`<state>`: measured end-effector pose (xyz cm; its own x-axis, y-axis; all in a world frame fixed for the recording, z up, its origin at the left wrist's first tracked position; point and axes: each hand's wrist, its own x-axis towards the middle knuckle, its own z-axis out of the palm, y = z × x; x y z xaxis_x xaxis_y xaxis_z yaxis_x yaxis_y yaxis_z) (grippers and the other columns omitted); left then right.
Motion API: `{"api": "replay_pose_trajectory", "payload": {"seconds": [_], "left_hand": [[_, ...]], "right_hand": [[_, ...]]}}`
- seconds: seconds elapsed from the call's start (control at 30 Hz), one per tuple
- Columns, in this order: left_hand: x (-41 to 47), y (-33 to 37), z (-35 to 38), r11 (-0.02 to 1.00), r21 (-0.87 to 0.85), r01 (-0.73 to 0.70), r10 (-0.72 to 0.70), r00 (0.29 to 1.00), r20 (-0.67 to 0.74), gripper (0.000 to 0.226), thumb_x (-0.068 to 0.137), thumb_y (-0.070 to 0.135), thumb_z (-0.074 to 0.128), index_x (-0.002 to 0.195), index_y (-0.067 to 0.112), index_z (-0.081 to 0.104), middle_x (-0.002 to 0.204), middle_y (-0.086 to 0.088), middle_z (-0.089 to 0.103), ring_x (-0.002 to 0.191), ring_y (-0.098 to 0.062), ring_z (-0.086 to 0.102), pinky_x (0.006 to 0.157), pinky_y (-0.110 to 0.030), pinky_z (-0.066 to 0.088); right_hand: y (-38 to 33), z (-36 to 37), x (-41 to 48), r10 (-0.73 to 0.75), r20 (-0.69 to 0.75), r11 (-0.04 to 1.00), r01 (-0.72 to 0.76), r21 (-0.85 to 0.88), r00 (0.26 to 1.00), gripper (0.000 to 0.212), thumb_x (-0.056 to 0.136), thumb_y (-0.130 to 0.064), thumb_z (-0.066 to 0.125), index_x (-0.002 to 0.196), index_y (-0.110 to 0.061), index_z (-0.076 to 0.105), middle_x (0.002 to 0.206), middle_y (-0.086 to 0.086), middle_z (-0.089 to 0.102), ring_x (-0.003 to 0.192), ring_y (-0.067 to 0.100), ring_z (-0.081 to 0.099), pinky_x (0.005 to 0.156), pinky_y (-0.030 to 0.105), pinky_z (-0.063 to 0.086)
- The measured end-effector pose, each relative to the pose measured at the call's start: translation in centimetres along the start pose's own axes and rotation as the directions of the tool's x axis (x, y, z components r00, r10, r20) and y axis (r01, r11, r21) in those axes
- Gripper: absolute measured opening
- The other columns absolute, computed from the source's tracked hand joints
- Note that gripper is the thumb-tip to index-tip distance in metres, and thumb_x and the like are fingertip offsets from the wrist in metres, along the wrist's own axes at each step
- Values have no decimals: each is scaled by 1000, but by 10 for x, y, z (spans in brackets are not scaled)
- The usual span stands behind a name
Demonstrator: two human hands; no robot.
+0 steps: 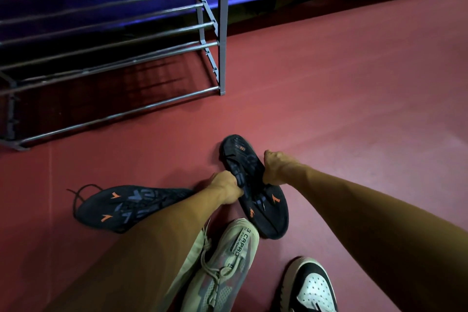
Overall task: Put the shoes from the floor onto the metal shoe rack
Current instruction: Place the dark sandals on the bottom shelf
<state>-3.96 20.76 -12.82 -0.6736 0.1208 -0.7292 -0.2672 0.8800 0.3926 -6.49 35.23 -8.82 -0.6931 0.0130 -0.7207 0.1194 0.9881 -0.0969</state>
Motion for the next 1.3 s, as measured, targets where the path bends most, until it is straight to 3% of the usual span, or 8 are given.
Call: {"api": "replay_pose_trajectory", "payload": {"seconds": [0.1,0.17,0.27,0.4,0.57,0.77,1.17,1.3], "left_hand": [[-8,0,-11,1000,19,-17,18,1000,-25,28,94,21,65,108,-1,71,113,-14,72,109,-29,66,74,-29,45],[-13,-3,-25,1000,24,-10,12,998,-61,20,91,21,66,97,4,74,99,-11,72,102,-29,67,69,-27,44],[-23,-13,-51,1000,-29,7,-11,993,-116,21,86,23,69,67,16,63,74,-2,60,81,-24,59,60,-23,39],[-46,-29,-88,997,-82,-2,-13,982,-186,26,87,24,71,65,18,58,73,-1,59,68,-19,52,47,-21,32],[-82,-50,-135,1000,-7,-13,11,972,-235,24,88,26,71,71,16,59,80,-3,59,81,-24,57,67,-26,44],[-136,-96,-196,995,-84,-57,27,946,-322,21,89,25,70,72,17,59,72,-2,58,70,-20,50,59,-24,36],[-174,-201,-265,756,-631,-176,-177,873,-456,36,80,-3,60,74,22,34,51,1,39,43,-11,34,52,-28,31],[-165,-227,-282,653,-730,-201,-306,812,-497,26,81,0,59,74,20,45,55,3,42,50,-9,38,49,-21,36]], "right_hand": [[-6,-14,-2,-1,62,1000,2,-18,998,33,92,-21,63,120,-4,60,115,13,66,101,26,63,79,28,50],[-13,-26,-3,-8,81,1000,10,-18,997,17,91,-23,68,90,-6,64,82,7,66,73,21,61,60,24,48],[-28,-44,-10,-23,62,1000,22,9,998,33,89,-30,71,67,-13,53,64,2,55,59,18,54,46,23,39],[-56,-66,-24,-83,15,996,82,34,996,28,88,-30,72,71,-10,61,65,4,60,52,17,52,47,22,42],[-108,-92,-46,-181,11,979,179,98,983,18,88,-17,72,77,-7,62,65,7,60,53,16,53,51,24,44],[-160,-119,-75,-305,-40,920,305,245,952,20,88,-15,72,72,-12,60,60,2,57,33,7,48,43,18,34],[-304,-107,-70,-474,-320,581,565,586,820,10,90,-8,69,86,-14,62,67,2,53,54,11,45,45,20,36],[-342,-108,-57,-467,-396,415,592,691,790,15,84,-12,76,98,-8,70,81,9,65,70,20,57,65,31,46]]}}
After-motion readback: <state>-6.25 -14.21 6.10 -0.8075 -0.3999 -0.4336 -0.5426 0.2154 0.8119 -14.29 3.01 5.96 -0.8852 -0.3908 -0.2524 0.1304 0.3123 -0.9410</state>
